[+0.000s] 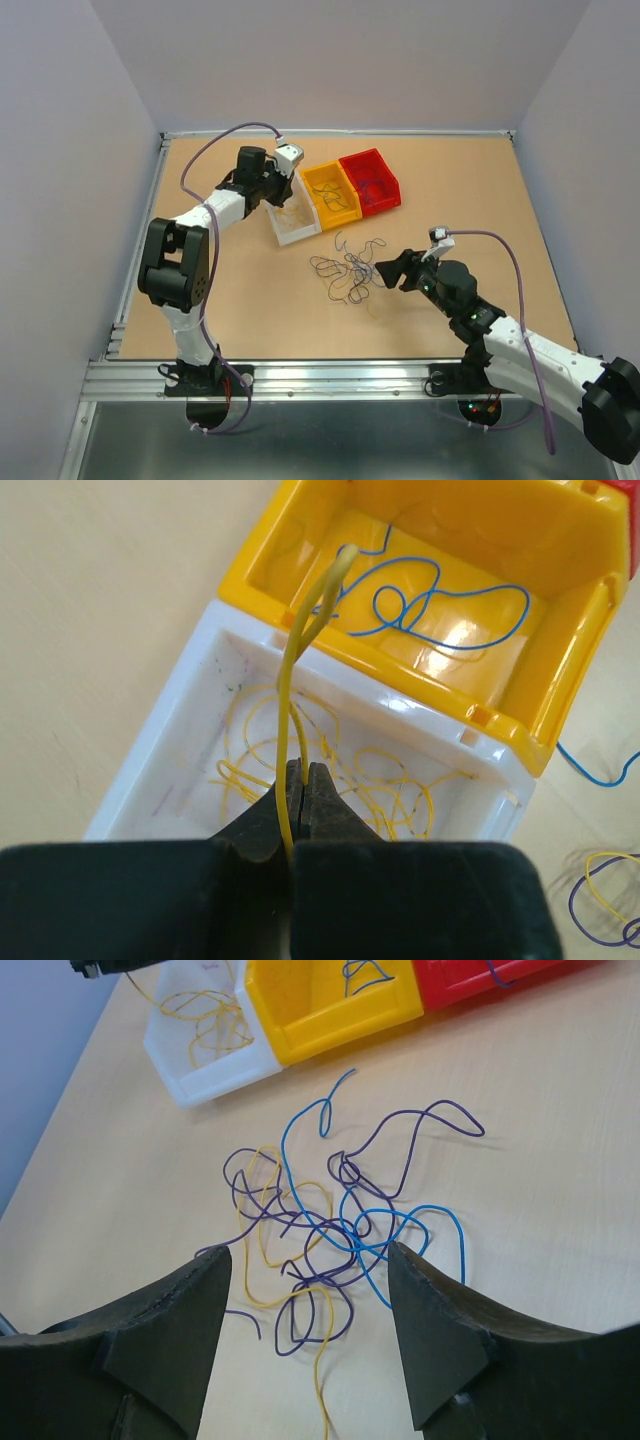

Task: Untangle the cables

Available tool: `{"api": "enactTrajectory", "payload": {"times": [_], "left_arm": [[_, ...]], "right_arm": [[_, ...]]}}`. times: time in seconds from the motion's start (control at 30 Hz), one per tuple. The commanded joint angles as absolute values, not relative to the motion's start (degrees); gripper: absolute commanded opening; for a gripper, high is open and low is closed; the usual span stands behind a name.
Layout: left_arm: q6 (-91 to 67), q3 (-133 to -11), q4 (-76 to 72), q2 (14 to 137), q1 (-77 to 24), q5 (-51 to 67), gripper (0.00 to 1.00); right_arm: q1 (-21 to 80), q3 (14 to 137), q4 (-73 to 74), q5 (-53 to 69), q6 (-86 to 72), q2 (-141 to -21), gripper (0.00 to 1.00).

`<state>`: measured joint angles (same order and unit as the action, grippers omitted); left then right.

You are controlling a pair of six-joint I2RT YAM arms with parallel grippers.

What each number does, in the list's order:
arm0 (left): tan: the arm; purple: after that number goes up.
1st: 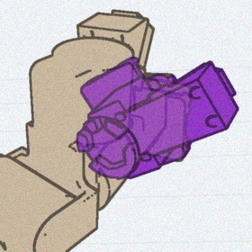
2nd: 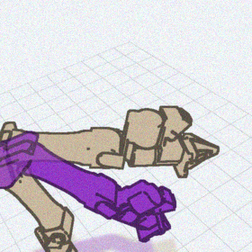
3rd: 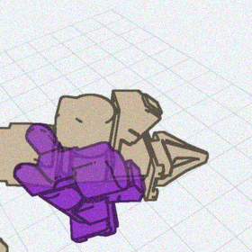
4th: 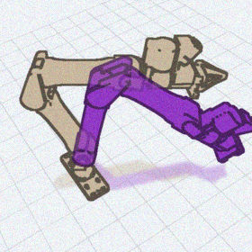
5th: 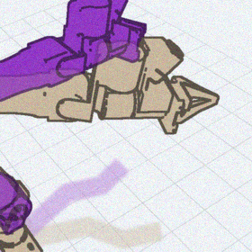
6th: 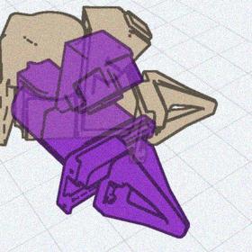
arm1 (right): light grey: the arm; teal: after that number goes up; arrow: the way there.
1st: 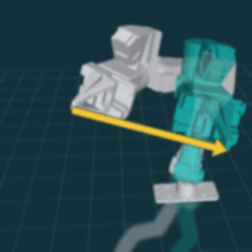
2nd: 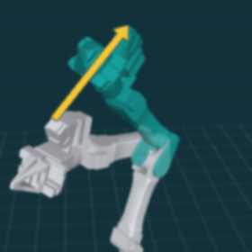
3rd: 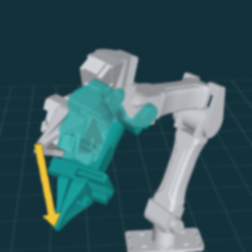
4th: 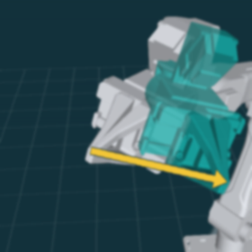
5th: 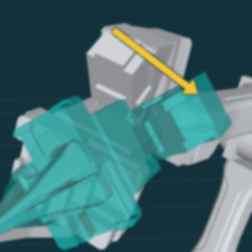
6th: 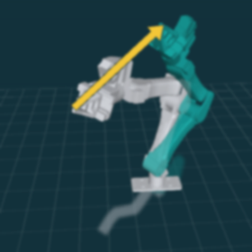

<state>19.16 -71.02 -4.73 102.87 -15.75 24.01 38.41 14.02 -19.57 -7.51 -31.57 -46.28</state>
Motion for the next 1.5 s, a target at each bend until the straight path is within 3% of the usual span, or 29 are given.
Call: {"api": "enactTrajectory", "payload": {"times": [0.0,0.23,0.3,0.5,0.93,1.1,1.17,1.47], "left_arm": [[14.16,-73.13,-2.90,104.58,-16.61,20.40,0.00],[3.96,-73.65,-2.11,106.43,-18.63,11.26,0.00],[2.56,-74.09,-2.02,106.87,-18.98,10.55,0.10],[0.88,-75.94,-0.97,110.03,-20.83,7.56,0.15],[2.64,-74.97,-1.14,105.39,-20.83,0.79,0.48],[3.43,-75.15,-1.32,102.58,-20.83,2.02,0.53],[3.60,-75.32,-1.14,101.17,-20.83,2.55,0.66],[4.13,-75.41,-0.35,100.11,-20.83,1.41,0.70]], "right_arm": [[38.85,13.27,-21.09,-7.73,-32.08,-46.49,0.69],[38.85,13.97,-21.71,-7.47,-32.34,-48.16,0.69],[38.85,14.06,-22.06,-7.38,-32.34,-48.69,0.69],[38.94,14.24,-22.59,-7.30,-32.17,-49.13,0.69],[38.85,14.06,-23.03,-6.77,-31.82,-48.95,0.70],[38.85,14.15,-23.29,-6.59,-31.73,-49.39,0.70],[38.85,14.15,-23.38,-6.50,-31.73,-49.57,0.70],[38.85,14.15,-23.38,-6.33,-31.90,-49.31,0.70]]}}
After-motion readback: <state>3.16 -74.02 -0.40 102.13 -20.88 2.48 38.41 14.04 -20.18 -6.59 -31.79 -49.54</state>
